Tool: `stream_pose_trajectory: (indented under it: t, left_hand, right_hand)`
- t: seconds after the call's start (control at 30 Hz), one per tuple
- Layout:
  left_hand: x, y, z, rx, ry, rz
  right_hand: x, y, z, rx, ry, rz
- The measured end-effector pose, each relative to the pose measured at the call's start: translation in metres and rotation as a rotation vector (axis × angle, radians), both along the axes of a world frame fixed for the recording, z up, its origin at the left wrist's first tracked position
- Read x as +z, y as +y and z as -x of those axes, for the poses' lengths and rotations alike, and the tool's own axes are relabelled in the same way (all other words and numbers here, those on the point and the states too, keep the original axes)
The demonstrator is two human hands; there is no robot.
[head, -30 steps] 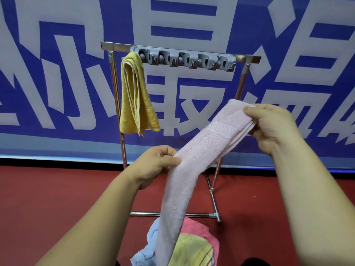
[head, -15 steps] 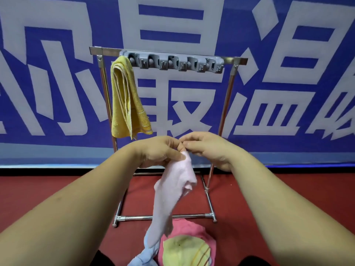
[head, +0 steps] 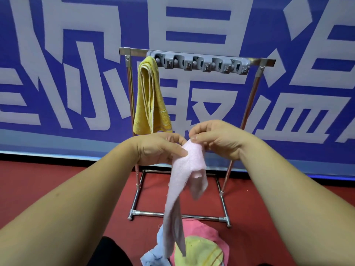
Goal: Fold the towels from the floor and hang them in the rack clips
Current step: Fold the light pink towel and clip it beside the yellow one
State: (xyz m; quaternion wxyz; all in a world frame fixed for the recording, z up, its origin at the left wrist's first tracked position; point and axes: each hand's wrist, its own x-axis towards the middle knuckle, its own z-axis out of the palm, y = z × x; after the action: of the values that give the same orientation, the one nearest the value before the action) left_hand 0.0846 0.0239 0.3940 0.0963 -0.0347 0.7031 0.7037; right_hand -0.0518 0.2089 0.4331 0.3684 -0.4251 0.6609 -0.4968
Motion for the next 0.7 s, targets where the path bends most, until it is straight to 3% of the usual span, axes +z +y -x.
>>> stream_pose_trajectory:
  t: [0.43, 0.7]
  left_hand:
    - [0.026, -0.010, 0.009, -0.021, -0.022, 0.137]
    - [0.057, 0.006, 0.016, 0.039, 0.020, 0.148]
  right_hand:
    - [0.022, 0.058, 0.039, -0.224, -0.249, 0.147]
    - [0.040, 0.073, 0.036, -0.289, -0.141, 0.112]
